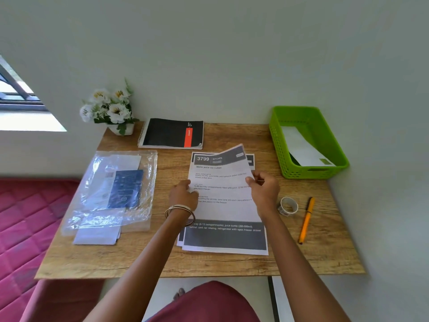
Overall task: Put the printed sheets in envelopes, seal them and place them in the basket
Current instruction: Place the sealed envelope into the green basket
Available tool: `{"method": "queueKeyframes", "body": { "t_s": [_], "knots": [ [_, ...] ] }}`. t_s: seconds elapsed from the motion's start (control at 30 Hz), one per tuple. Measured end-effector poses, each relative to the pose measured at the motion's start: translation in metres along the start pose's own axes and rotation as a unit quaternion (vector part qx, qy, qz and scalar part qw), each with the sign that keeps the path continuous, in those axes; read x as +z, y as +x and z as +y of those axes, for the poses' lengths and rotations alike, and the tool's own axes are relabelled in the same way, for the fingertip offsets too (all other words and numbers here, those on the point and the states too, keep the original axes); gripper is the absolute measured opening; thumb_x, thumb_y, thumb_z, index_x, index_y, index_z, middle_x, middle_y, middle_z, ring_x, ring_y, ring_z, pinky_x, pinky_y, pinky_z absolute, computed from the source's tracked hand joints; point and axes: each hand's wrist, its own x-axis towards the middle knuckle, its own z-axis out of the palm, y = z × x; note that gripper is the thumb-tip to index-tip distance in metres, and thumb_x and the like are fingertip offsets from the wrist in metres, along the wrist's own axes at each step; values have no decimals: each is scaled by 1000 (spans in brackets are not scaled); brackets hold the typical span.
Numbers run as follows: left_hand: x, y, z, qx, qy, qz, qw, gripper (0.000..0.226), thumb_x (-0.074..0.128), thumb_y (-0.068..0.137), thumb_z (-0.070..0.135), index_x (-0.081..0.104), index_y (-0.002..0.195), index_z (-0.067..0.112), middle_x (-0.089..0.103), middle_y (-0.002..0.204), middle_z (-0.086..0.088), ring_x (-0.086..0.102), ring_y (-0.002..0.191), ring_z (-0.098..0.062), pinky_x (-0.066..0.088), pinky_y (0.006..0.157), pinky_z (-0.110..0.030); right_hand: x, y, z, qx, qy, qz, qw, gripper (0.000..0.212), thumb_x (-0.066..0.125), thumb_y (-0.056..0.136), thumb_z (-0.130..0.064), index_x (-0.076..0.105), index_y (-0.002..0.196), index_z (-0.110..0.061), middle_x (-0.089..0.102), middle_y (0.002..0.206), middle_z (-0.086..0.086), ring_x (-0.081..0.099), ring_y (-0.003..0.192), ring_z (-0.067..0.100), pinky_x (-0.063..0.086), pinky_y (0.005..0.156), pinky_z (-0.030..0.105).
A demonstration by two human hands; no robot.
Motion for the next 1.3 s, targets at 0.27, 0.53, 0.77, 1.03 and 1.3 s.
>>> {"method": "queueKeyframes", "body": {
  "t_s": [0.27, 0.53, 0.77, 1.03, 1.3],
  "knots": [
    [-25, -3, 9, 6, -159, -8, 987, 53, 67, 83, 28, 46, 130, 16, 59, 117, -4, 64, 95, -25, 56, 80, -47, -32, 2, -16, 94, 224, -111, 964, 17, 59, 89, 3, 62, 93, -14, 71, 91, 3, 68, 80, 18, 56, 77, 37],
    [-58, -4, 33, 73, -271, -109, 954, 30, 56, 91, 14, 55, 121, 18, 70, 106, -6, 70, 87, -25, 59, 71, -45, -43, -4, -8, 90, 251, -178, 947, 45, 55, 84, 16, 62, 105, -23, 72, 98, 5, 69, 89, 20, 58, 66, 38],
    [-67, -9, 24, 111, -243, -163, 950, 26, 50, 94, 7, 64, 110, 21, 67, 106, -9, 67, 92, -28, 59, 70, -45, -47, -5, -5, 107, 212, -190, 953, 30, 57, 80, 17, 73, 73, -8, 71, 99, 11, 67, 86, 26, 55, 60, 29],
    [-67, -9, 21, -28, -356, -174, 918, 32, 38, 91, 0, 71, 91, 2, 64, 109, -15, 61, 85, -28, 58, 67, -41, -52, -1, -1, 158, 243, -192, 938, 32, 43, 86, 14, 72, 85, 2, 71, 100, 19, 67, 84, 26, 57, 60, 29],
    [-60, -10, 13, -11, -339, -182, 923, 33, 55, 89, 0, 62, 118, 15, 61, 117, -6, 66, 96, -29, 59, 70, -44, -56, -7, 2, 110, 210, -213, 948, 29, 69, 80, 0, 66, 108, -5, 71, 103, 9, 69, 93, 22, 58, 72, 34]
  ]
}}
